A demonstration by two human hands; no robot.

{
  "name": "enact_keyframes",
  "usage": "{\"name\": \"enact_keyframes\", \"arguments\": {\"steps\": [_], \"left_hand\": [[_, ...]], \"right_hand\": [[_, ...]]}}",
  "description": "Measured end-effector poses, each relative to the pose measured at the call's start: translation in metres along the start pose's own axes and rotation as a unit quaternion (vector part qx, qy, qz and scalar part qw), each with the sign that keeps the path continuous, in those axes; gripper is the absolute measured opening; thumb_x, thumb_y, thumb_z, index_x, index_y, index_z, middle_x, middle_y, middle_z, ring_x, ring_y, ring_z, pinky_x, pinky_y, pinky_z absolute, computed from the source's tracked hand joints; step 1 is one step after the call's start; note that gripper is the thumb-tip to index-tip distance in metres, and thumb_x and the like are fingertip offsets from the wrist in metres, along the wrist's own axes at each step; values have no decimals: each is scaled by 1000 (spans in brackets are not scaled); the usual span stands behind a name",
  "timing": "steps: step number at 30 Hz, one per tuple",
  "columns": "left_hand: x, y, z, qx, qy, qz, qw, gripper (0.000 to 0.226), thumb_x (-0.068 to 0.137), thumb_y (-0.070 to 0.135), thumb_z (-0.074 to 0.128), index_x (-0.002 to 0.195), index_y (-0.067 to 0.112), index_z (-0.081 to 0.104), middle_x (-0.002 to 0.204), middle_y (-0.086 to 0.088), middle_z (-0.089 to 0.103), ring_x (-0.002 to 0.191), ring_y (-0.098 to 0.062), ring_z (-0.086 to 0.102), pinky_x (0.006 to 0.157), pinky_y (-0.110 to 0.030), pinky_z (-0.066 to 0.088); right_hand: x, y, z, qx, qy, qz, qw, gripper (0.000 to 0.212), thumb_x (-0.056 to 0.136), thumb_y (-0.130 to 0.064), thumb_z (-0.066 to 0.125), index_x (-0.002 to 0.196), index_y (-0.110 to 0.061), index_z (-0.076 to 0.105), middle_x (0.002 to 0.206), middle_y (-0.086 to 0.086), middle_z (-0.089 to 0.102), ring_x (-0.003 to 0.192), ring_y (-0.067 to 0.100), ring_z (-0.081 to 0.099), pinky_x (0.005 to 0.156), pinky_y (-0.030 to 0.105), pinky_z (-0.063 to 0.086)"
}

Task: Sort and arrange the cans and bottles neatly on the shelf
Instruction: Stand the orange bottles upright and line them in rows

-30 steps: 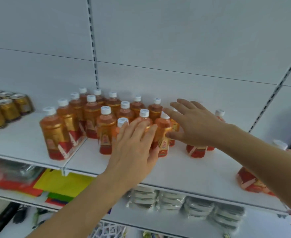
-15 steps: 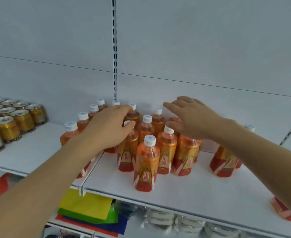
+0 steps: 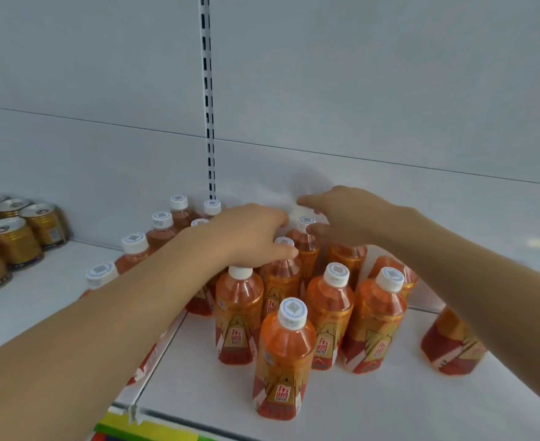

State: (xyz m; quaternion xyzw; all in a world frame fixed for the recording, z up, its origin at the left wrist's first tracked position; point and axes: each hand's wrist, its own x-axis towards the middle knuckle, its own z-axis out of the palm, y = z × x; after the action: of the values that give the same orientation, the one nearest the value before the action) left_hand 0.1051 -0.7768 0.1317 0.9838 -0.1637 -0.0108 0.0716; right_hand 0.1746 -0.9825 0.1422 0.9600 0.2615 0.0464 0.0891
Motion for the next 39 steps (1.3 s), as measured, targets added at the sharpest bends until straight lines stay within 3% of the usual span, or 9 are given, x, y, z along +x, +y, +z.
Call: {"name": "enact_keyframes", "arguments": {"steps": [2, 5, 8, 11, 15, 22, 27, 32, 39], "left_hand": [[10, 2, 2, 20, -20, 20, 999, 30, 98, 57, 58, 100, 27, 63, 94, 2, 64, 87, -20, 59, 74, -39, 50], [17, 1, 5, 28, -36, 58, 997, 36, 100, 48, 59, 74, 25, 48, 76, 1, 56, 68, -16, 51, 61, -36, 39], [21, -11, 2, 32, -45, 81, 995, 36, 99, 43, 62, 81, 12, 59, 78, -8, 62, 72, -25, 58, 65, -41, 46], [20, -27, -7, 38, -49, 87, 994, 32, 96, 46, 65, 95, 15, 70, 86, -6, 69, 82, -28, 65, 71, -43, 51], [20, -45, -16, 54, -33, 79, 995, 21, 97, 48, 66, 96, 27, 66, 93, 4, 65, 88, -21, 61, 69, -34, 45], [25, -66, -12, 77, -36, 68, 994, 34, 97, 51, 66, 75, 28, 55, 78, 2, 61, 75, -21, 60, 65, -36, 44], [27, -71, -8, 83, -37, 79, 993, 37, 95, 50, 64, 75, 21, 52, 76, -4, 59, 72, -25, 58, 62, -37, 42], [27, -60, -4, 55, -66, 109, 990, 37, 101, 55, 57, 96, 18, 64, 86, 0, 59, 83, -23, 58, 63, -35, 38], [33, -62, -14, 86, -39, 83, 992, 50, 99, 54, 57, 83, 6, 59, 75, -10, 59, 70, -29, 54, 60, -37, 38]], "right_hand": [[8, -1, 1, 1, -11, 1, 1000, 59, 103, -56, 55, 158, -42, 41, 142, -1, 63, 129, 27, 59, 105, 46, 52], [15, -6, 4, -6, -24, -4, 1000, 53, 100, -54, 61, 151, -41, 52, 139, -3, 63, 126, 24, 60, 98, 39, 52], [18, -9, 9, 0, -19, 5, 1000, 43, 99, -50, 64, 141, -40, 60, 130, 0, 66, 120, 27, 63, 92, 40, 53], [18, -11, 9, 17, -8, 15, 1000, 38, 99, -46, 64, 137, -40, 63, 125, 2, 68, 116, 29, 64, 90, 41, 54], [20, -17, 9, 22, 4, 20, 1000, 40, 99, -43, 63, 138, -42, 62, 127, 2, 69, 115, 29, 65, 90, 42, 54], [34, -31, 13, 34, 30, 16, 999, 43, 98, -37, 62, 141, -41, 61, 128, 1, 69, 115, 29, 65, 87, 38, 53], [40, -37, 20, 43, 49, 11, 998, 42, 100, -36, 60, 142, -40, 59, 130, 1, 70, 118, 29, 65, 89, 39, 52], [35, -30, 22, 63, 34, 7, 997, 36, 103, -42, 57, 138, -39, 58, 123, 0, 70, 114, 29, 65, 88, 43, 54], [39, -30, 17, 61, 36, -2, 997, 40, 100, -41, 63, 140, -39, 61, 122, 1, 70, 116, 27, 64, 86, 38, 50]]}}
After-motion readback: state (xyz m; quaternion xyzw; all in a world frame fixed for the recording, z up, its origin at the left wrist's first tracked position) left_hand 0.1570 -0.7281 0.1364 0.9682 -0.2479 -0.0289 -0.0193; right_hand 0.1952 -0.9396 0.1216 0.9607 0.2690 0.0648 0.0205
